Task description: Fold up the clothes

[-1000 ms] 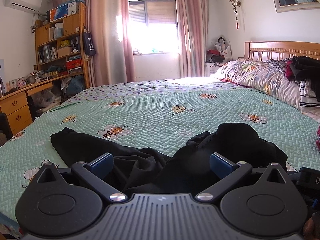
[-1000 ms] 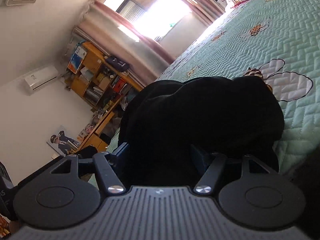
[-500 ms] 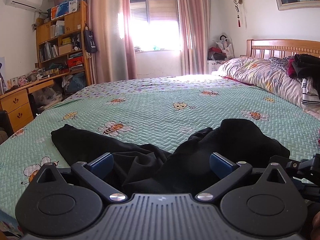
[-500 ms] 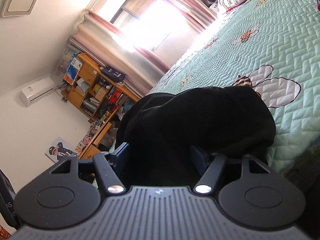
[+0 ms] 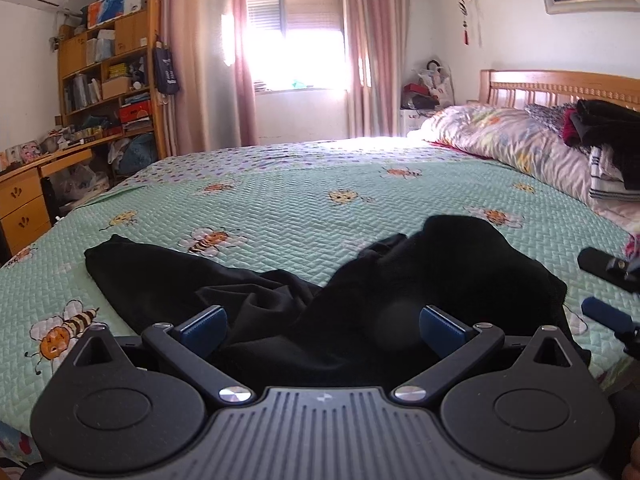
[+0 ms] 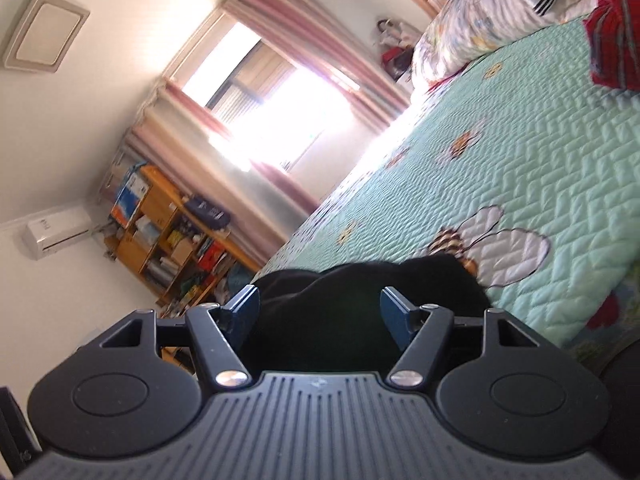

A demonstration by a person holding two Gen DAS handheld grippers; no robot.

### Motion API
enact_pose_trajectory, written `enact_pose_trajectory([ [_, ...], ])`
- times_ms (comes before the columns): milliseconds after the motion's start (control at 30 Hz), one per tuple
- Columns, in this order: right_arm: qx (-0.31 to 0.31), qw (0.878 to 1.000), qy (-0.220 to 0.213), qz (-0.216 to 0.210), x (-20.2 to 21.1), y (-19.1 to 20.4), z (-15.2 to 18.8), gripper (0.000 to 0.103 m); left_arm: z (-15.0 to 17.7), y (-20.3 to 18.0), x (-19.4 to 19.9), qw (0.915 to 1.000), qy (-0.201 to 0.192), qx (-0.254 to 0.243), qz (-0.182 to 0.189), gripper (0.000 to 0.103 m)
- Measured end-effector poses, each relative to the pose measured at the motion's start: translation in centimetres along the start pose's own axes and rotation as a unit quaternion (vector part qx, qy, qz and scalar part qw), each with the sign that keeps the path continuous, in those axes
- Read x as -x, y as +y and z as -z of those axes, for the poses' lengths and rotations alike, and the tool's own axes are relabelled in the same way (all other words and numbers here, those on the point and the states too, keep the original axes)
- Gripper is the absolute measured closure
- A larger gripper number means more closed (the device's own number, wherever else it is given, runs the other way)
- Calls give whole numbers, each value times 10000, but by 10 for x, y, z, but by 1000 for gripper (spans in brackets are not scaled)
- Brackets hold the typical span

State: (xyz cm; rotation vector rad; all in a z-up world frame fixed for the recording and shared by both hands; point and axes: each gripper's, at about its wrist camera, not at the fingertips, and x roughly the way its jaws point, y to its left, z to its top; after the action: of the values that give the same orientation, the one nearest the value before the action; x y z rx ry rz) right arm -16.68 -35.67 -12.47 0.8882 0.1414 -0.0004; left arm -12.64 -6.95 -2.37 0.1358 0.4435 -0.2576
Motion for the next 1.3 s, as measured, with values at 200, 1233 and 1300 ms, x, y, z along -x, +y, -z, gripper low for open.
enact_pose_trajectory([
  [200, -380, 9988, 87, 295, -7, -19, -3, 34, 8, -32, 0, 9963, -28, -854, -72, 1],
  [1233, -569, 9971, 103, 503, -10, -27, -2, 34, 27, -13, -39, 9924, 1098, -546, 90, 93],
  [1300, -583, 9969, 113, 518, -10, -28, -2, 34, 23, -11, -33, 9945, 853, -600, -37, 94],
])
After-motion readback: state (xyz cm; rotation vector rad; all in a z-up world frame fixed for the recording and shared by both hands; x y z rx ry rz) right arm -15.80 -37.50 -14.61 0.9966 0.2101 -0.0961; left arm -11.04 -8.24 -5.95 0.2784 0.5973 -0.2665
